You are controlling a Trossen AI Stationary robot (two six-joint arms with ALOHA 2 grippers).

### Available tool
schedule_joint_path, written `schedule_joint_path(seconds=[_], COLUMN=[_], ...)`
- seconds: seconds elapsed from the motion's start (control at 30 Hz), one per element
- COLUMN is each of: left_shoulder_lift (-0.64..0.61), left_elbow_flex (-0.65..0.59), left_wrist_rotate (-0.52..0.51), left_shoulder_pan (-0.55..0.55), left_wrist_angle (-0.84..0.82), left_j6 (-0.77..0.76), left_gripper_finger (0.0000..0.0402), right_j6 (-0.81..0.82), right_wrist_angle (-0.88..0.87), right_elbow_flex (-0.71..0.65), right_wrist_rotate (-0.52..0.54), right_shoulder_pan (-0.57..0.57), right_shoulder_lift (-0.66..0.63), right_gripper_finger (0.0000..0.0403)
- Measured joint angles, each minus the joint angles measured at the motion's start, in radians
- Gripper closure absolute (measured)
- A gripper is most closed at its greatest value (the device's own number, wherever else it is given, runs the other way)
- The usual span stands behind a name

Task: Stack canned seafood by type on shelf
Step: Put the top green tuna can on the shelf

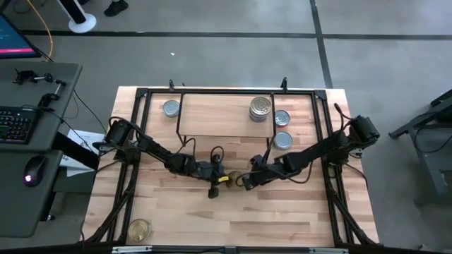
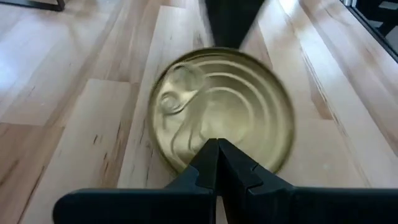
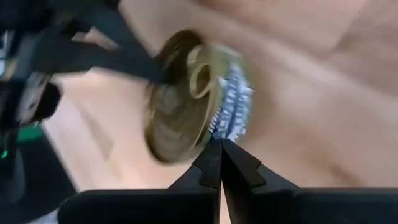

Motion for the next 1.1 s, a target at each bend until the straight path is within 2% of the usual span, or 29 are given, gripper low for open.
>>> schedule_joint_path(seconds=[0.37,0.53,0.67,0.8,0.9,1.0,1.1], left_shoulder_lift=[-0.07,-0.105,-0.13,-0.157,-0.159,-0.152,-0.132], left_elbow_flex=[-0.004,-0.003,-0.003,-0.003,-0.003,-0.002,-0.002], left_wrist_rotate=[0.0,0.004,0.004,0.012,0.018,0.03,0.086], left_shoulder_pan=[0.002,0.002,0.002,-0.004,-0.006,-0.006,-0.006], left_wrist_angle=[-0.056,-0.139,-0.181,-0.171,-0.172,-0.158,-0.169], left_j6=[-0.001,0.003,0.006,0.037,0.1,0.178,0.341], left_gripper_finger=[0.0401,0.0402,0.0401,0.0401,0.0401,0.0402,0.0401], right_j6=[-0.113,-0.219,-0.278,-0.261,-0.201,-0.128,-0.075], right_wrist_angle=[-0.058,-0.189,-0.373,-0.444,-0.371,-0.274,-0.103], right_elbow_flex=[0.146,0.233,0.303,0.268,0.198,0.121,0.067], right_wrist_rotate=[0.005,0.008,0.009,-0.051,-0.133,-0.145,-0.148], right_shoulder_pan=[0.03,0.019,0.013,0.014,0.014,0.021,0.023], right_shoulder_lift=[-0.003,-0.003,-0.003,-0.002,0.011,0.035,0.053], right_gripper_finger=[0.0403,0.0403,0.0403,0.0403,0.0403,0.0403,0.0403])
